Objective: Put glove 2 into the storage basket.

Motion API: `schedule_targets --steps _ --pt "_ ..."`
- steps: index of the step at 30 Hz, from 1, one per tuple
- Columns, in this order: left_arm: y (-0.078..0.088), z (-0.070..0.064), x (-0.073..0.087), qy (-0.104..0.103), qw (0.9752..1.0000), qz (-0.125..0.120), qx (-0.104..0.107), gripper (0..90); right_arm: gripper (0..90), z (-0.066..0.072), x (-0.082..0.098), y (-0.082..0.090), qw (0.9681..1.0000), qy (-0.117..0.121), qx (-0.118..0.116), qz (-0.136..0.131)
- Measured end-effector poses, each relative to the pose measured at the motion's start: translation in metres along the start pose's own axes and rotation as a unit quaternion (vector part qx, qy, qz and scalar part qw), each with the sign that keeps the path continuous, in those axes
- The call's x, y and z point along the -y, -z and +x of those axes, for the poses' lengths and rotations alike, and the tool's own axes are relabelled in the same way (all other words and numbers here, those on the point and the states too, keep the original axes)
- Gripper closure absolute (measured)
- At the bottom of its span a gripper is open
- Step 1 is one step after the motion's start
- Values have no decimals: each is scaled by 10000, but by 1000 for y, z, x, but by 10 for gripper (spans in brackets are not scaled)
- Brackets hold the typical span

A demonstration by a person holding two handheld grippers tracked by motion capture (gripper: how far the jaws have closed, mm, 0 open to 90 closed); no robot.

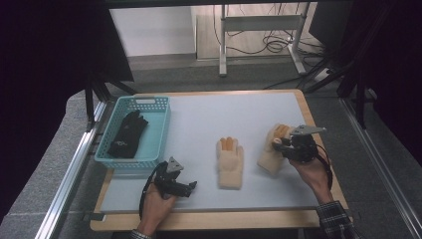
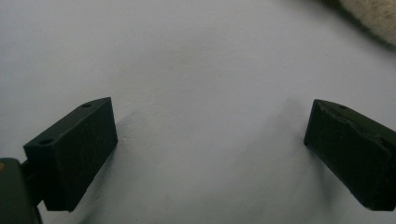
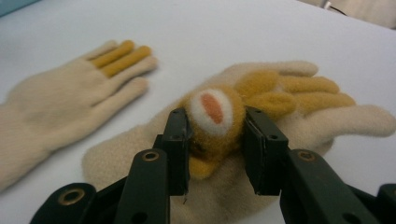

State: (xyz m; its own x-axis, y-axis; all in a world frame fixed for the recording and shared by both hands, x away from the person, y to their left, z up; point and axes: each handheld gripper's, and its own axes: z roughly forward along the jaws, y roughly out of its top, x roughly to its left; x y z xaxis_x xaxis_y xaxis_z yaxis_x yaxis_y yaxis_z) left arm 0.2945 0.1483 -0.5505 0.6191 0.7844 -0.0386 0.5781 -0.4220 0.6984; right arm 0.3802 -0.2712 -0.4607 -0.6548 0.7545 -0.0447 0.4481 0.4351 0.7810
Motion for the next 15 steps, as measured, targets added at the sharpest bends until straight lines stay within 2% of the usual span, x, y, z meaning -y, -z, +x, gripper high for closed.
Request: schedule_targets --steps 6,7,11,15 --pt "0 0 0 -1 10000 -7 -2 29 630 12 -10 6 9993 277 -248 -43" --pt "0 0 0 0 10000 -10 -2 29 630 17 -14 8 9986 363 -380 -66" --pt "0 0 0 21 10000 -29 -6 29 630 30 -22 8 9962 576 -640 -88" --pt "0 0 0 0 10000 -11 -6 29 630 46 -29 5 9925 869 -861 -77"
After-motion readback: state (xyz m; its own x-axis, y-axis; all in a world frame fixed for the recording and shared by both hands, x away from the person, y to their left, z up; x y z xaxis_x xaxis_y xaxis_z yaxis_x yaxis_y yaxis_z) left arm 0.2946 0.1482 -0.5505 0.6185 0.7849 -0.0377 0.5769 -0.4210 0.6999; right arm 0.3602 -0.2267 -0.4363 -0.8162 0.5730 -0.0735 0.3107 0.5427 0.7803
